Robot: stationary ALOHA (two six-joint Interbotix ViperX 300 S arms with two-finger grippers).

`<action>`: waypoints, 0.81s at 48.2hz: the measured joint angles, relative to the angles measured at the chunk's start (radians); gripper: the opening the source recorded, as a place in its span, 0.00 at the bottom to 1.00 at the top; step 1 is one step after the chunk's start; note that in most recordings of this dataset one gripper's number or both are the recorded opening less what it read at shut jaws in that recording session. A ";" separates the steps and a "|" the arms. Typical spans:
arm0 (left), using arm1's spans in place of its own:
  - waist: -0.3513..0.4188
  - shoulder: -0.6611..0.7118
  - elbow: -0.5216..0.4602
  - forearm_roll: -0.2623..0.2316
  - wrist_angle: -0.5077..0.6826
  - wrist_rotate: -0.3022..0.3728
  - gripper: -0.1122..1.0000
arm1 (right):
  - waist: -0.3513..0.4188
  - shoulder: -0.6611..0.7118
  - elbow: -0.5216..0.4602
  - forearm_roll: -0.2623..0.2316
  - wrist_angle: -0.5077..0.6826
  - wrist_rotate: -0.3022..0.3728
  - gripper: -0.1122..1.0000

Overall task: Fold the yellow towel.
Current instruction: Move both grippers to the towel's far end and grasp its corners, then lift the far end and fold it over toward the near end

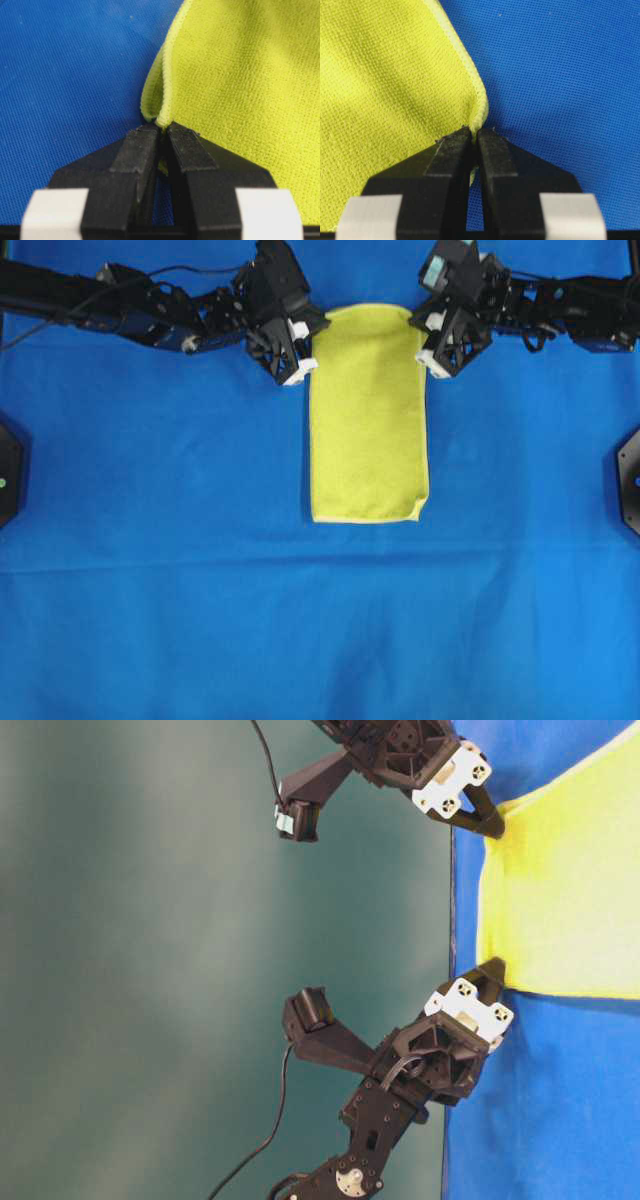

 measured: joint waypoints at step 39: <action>0.034 -0.110 -0.014 -0.002 0.095 0.107 0.13 | -0.008 -0.141 0.014 0.005 0.040 0.011 0.14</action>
